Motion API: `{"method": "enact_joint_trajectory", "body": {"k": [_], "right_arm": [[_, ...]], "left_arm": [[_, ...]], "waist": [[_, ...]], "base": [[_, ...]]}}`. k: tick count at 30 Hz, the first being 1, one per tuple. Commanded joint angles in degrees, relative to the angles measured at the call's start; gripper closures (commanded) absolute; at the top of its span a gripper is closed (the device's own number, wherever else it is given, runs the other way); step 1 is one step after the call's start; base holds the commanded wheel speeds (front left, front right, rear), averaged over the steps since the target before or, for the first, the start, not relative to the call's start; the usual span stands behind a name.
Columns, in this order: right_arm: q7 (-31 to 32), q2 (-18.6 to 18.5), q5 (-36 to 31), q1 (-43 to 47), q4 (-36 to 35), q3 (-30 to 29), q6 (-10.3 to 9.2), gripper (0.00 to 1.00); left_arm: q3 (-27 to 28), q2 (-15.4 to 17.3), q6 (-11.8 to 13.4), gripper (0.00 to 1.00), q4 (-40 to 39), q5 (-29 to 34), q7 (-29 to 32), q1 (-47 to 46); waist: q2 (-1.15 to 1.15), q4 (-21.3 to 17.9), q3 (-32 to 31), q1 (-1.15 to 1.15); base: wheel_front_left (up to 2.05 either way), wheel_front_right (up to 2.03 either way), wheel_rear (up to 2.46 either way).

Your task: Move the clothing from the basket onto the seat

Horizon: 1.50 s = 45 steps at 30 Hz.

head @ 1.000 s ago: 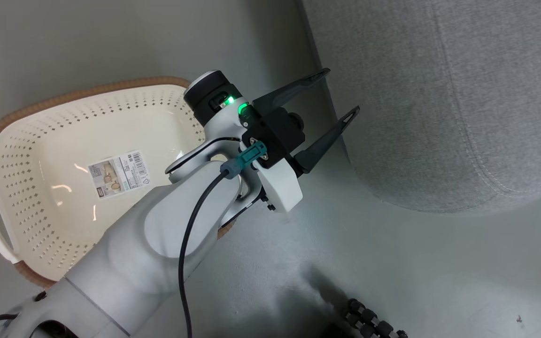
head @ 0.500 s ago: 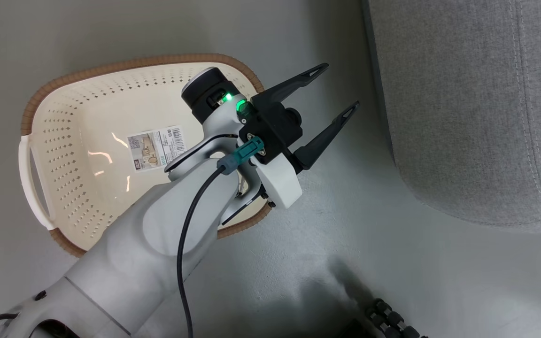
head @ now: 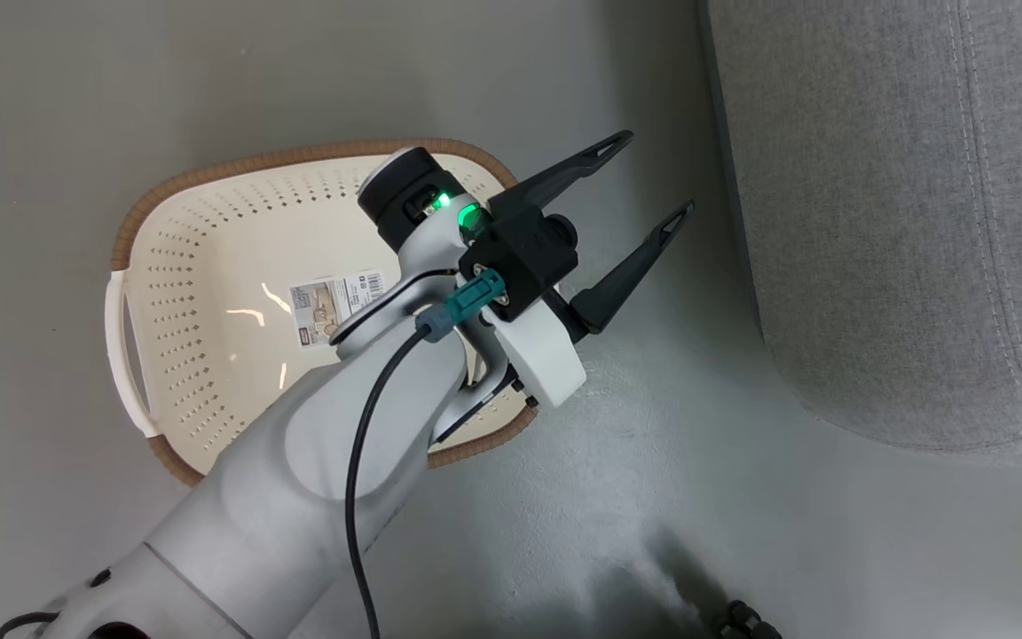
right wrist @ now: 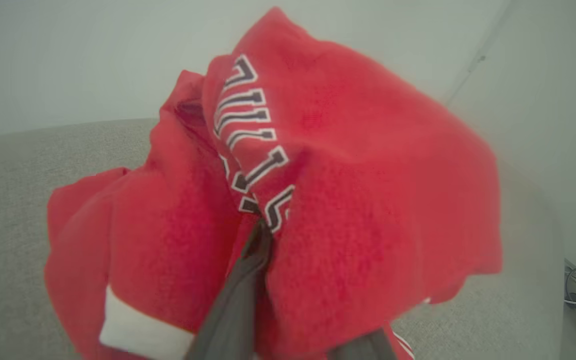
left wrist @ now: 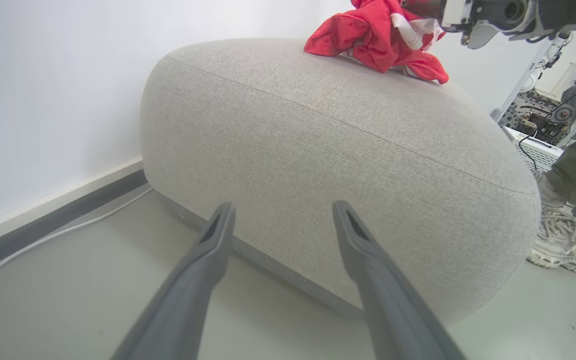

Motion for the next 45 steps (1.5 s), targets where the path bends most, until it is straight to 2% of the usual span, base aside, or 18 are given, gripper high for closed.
{"method": "enact_joint_trajectory", "body": {"k": [1,8,20,22,27,35,45], "right_arm": [[-0.69,-1.32,1.04,2.44,-1.84,1.13,0.07,0.00],[-0.76,0.64,5.92,11.88,-10.88,5.51,0.07,0.00],[-0.77,5.96,9.70,26.42,-18.36,12.36,0.07,0.00],[-0.77,7.88,10.42,29.16,-20.59,14.69,0.07,0.00],[-0.77,9.05,11.66,31.83,-23.65,19.30,0.07,0.00],[-0.77,11.06,15.29,35.99,-30.81,26.65,0.07,0.00],[-0.77,14.64,18.52,41.19,-36.34,32.56,0.07,0.00]], "left_arm": [[1.44,-0.36,-0.12,0.00,-1.70,-0.22,-0.26,1.44],[3.31,-1.18,-0.28,0.00,-2.68,-0.31,-0.27,4.11],[9.05,-1.92,-0.41,0.00,-3.07,-0.09,-0.27,11.66],[11.81,-2.00,-0.31,0.00,-2.85,0.13,-0.27,14.17],[16.48,-1.94,0.56,0.00,-2.43,1.07,-0.27,17.43],[27.62,-1.19,1.61,0.00,-2.86,2.57,-0.27,24.58],[40.19,-1.31,4.08,0.00,-3.95,6.08,-0.27,33.01]], "waist": [[0.00,0.47,-1.33,0.00],[0.00,1.58,-5.42,0.00],[0.00,5.04,-14.83,0.00],[0.00,6.27,-17.38,0.00],[0.00,8.37,-20.51,0.00],[0.00,12.62,-26.69,0.00],[0.00,15.79,-32.98,0.00]], "base": [[0.00,0.00,0.00],[0.00,0.00,0.00],[0.00,0.00,0.00],[0.00,0.00,0.00],[0.00,0.00,0.00],[0.00,0.00,0.00],[0.00,0.00,0.00]]}}
